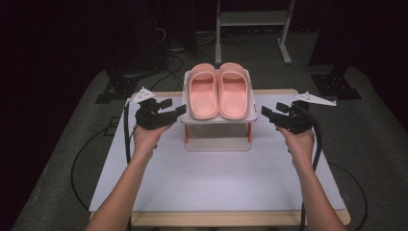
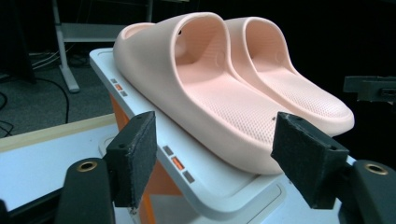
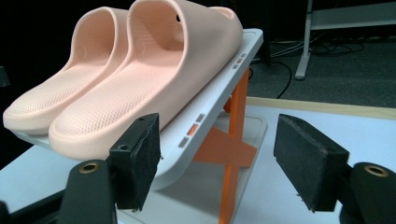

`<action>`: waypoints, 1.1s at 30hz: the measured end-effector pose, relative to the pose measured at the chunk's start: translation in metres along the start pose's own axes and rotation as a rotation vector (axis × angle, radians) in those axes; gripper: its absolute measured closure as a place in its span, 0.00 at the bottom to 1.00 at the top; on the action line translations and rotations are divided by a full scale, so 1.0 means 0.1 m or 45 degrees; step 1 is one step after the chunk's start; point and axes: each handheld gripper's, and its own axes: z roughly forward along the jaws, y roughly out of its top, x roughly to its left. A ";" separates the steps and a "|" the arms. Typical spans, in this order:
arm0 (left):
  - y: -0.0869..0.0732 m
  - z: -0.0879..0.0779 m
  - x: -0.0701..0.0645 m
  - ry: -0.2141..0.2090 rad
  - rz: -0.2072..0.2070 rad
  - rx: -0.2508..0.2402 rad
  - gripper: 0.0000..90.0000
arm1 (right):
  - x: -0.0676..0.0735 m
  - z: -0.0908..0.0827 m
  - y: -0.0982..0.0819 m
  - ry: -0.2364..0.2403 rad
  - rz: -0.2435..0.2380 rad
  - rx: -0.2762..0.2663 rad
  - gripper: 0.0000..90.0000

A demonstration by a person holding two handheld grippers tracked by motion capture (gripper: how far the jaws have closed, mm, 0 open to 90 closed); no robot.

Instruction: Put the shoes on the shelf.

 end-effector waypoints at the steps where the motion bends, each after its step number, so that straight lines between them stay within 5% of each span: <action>1: -0.01 -0.01 0.00 -0.002 0.002 -0.001 0.33 | -0.01 -0.01 -0.02 -0.003 -0.005 -0.003 0.35; 33: -0.36 -0.17 0.01 0.014 0.013 0.012 0.21 | -0.25 -0.31 -0.45 -0.054 0.019 -0.011 0.29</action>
